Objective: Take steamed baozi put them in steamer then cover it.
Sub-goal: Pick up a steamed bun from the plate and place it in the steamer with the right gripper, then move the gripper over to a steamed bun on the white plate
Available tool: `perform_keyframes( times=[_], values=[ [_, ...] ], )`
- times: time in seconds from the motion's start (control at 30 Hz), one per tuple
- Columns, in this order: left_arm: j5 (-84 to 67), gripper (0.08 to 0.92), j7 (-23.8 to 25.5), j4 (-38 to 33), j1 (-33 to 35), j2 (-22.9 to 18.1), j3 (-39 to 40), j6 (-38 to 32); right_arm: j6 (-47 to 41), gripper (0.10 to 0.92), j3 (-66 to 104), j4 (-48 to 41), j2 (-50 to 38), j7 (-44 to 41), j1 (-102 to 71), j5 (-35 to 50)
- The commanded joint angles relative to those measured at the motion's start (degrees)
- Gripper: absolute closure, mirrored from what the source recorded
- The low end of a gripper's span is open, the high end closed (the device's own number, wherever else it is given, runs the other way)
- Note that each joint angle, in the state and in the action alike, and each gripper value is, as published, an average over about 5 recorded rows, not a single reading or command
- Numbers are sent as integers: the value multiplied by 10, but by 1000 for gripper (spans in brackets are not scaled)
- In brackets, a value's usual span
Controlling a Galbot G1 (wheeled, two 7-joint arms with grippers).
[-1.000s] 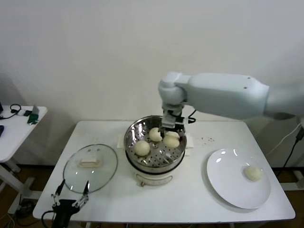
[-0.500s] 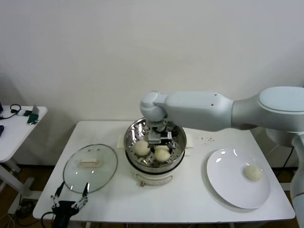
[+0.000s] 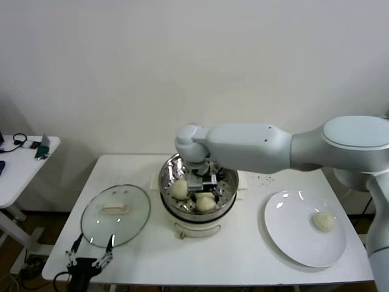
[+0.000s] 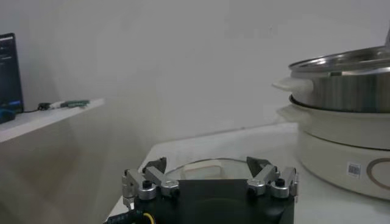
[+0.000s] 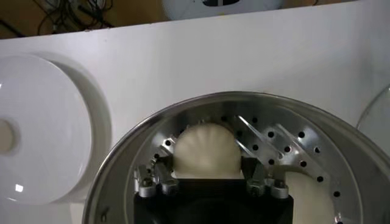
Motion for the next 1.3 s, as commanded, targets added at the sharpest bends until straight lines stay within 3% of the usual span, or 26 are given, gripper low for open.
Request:
perform_keyframes(
  times=[0.03, 0.33, 0.63, 0.9, 1.03, 1.3],
  values=[
    [0, 177, -1, 1, 0, -1, 0, 0, 2, 233, 7, -5, 5, -4, -6, -1],
    [-1, 177, -1, 0, 1, 0, 0, -1, 23, 203, 32, -3, -21, -16, 24, -13],
    [-4, 177, -1, 1, 1, 4, 0, -4, -27, 203, 68, -12, -136, -4, 87, 13],
    [-3, 177, -1, -5, 1, 4, 2, -5, -125, 203, -8, -21, -276, 90, 124, 95],
    [-1, 177, -1, -7, 0, 1, 3, -5, -217, 203, -57, 5, -358, 152, 131, 116],
    [7, 177, -1, -13, -1, -4, 4, -1, -332, 203, -81, 36, -488, 174, 67, 137]
  ],
)
